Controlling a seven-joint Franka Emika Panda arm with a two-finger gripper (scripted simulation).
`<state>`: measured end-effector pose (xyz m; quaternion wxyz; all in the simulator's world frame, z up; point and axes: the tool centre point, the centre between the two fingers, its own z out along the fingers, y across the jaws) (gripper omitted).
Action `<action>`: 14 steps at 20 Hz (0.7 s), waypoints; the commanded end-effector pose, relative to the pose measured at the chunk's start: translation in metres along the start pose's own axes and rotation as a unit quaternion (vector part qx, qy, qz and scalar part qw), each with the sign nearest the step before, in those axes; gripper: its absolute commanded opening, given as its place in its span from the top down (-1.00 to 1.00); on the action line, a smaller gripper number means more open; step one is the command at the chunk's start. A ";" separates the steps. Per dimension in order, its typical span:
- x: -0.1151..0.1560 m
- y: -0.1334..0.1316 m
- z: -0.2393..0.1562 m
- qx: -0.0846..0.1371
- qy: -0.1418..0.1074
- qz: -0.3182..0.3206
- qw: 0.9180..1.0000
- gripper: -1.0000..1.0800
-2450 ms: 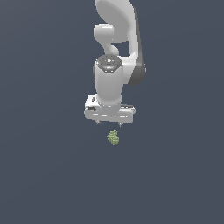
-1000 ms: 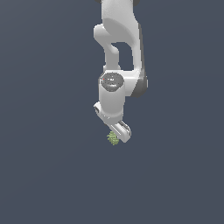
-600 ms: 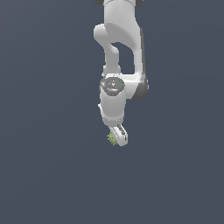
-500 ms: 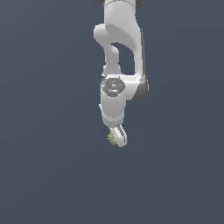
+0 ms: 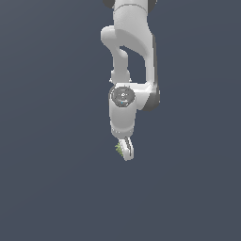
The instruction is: Pick up the object and move it to a goal position.
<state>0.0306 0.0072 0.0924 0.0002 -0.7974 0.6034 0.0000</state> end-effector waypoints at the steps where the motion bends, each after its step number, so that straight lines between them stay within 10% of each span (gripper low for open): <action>1: 0.000 0.000 0.001 0.000 0.000 0.011 1.000 -0.92; 14: 0.000 0.000 0.026 0.000 0.000 0.016 1.000 -0.92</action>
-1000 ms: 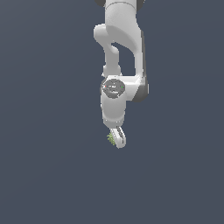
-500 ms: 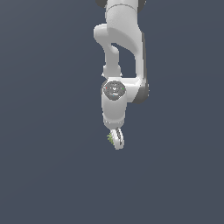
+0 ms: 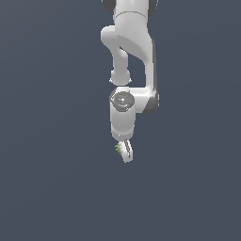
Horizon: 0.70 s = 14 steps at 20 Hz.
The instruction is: Pick up the object and move it to a goal position.
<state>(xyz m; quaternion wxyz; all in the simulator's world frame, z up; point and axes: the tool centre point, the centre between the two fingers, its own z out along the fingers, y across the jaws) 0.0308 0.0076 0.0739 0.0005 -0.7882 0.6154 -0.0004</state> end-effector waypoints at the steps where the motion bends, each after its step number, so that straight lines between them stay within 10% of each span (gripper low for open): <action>1: 0.000 0.001 0.014 -0.001 0.000 0.001 1.000 -0.92; 9: 0.000 0.000 0.034 -0.001 0.000 0.002 1.000 -0.92; 10: 0.000 0.000 0.034 -0.001 0.000 0.002 1.000 1.00; 14: 0.000 0.000 0.034 -0.001 0.000 0.002 1.000 1.00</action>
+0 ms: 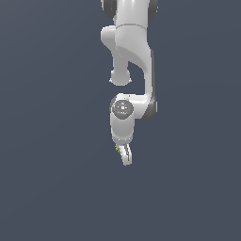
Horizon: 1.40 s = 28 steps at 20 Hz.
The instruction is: Pick up the object and move it to a goal position.
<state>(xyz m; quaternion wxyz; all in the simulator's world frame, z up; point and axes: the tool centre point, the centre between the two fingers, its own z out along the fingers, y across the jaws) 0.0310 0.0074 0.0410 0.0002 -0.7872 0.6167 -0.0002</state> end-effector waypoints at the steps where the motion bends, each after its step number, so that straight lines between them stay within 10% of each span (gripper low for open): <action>1: 0.000 0.000 0.001 0.000 0.000 0.000 1.000 1.00; 15: -0.011 0.002 -0.021 0.000 0.000 0.000 1.000 1.00; 28: -0.066 0.010 -0.130 0.000 -0.001 0.000 1.000 1.00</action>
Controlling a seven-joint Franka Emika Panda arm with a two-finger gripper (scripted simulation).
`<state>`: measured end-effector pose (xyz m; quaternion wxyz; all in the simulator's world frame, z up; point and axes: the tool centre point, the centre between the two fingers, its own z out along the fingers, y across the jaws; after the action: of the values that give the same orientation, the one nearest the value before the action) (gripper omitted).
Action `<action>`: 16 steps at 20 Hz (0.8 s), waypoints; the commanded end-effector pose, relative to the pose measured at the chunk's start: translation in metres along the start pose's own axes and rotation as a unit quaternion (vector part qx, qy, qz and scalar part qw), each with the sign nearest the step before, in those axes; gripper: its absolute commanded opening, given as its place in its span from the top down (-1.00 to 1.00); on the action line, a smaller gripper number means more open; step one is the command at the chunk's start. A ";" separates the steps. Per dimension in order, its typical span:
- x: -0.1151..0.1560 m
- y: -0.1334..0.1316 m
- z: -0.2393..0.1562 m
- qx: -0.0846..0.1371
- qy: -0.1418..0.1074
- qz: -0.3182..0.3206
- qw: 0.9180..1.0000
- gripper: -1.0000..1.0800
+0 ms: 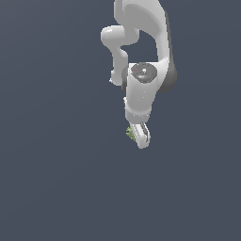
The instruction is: Pick up the object and move it to a goal position.
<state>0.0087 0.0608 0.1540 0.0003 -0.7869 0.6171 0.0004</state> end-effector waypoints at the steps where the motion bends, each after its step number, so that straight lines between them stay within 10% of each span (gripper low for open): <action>1: -0.014 0.002 -0.028 0.000 0.000 0.000 1.000 1.00; 16: -0.097 0.013 -0.197 0.000 0.002 0.001 1.000 1.00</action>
<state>-0.0234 0.1442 0.3343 -0.0001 -0.7865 0.6176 -0.0012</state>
